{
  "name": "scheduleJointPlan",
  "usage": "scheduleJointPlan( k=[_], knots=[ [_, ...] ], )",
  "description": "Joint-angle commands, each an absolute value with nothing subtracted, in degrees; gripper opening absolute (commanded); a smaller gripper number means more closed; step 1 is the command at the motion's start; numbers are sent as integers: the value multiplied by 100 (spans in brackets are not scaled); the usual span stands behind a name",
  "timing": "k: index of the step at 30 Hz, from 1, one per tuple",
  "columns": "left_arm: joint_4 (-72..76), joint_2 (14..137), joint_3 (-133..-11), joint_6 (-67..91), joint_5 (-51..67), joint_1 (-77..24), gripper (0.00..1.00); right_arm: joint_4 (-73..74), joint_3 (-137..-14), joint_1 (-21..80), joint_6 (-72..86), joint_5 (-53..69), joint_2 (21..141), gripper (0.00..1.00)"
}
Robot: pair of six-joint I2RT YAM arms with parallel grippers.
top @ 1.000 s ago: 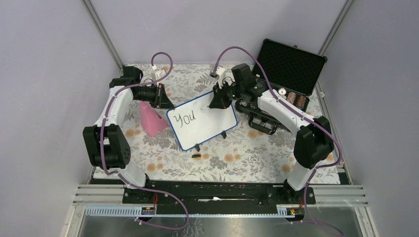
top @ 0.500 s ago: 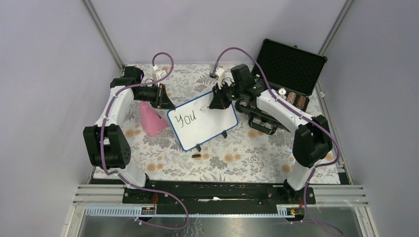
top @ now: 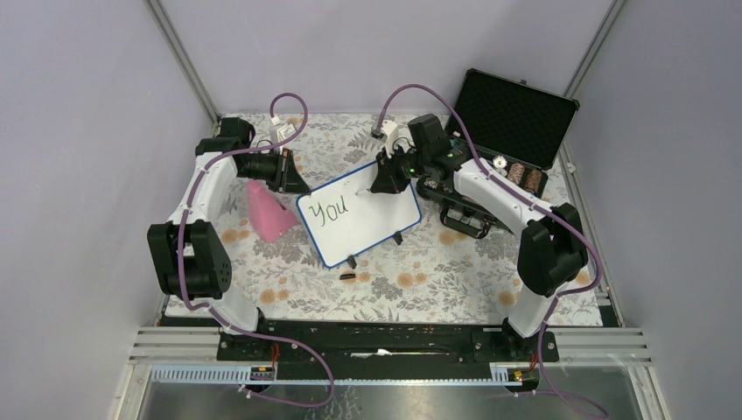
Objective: Write a sentence on the whiteboard
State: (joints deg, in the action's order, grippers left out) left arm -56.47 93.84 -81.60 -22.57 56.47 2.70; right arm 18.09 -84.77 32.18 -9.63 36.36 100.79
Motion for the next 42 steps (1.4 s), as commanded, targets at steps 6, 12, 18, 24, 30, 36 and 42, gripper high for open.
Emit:
scheduleJointPlan(
  k=[6,12,18,24,30,36,42],
  knots=[
    [-5626,9292,-8264,-2363,5581,189,0,1666,-8777,3182,-948,3531,10229,0],
    [-5626,9280,-8243,-2375,5570,188,0,1666,-8813,3190,-927,3656,10289,0],
    [-5624,9311,-8254,-2380,5565,193,0,1667,-8856,3244,-905,3710,10346,0],
    [-5627,9313,-8270,-2383,5564,192,0,1673,-8817,3319,-942,3719,10367,0],
    [-5629,9323,-8257,-2390,5555,192,0,1671,-8672,3369,-984,3729,10354,0],
    [-5625,9329,-8270,-2387,5548,185,0,1670,-8521,3381,-1018,3751,10298,0],
    [-5626,9335,-8270,-2378,5529,185,0,1665,-8348,3383,-1074,3758,10216,0]
  ],
)
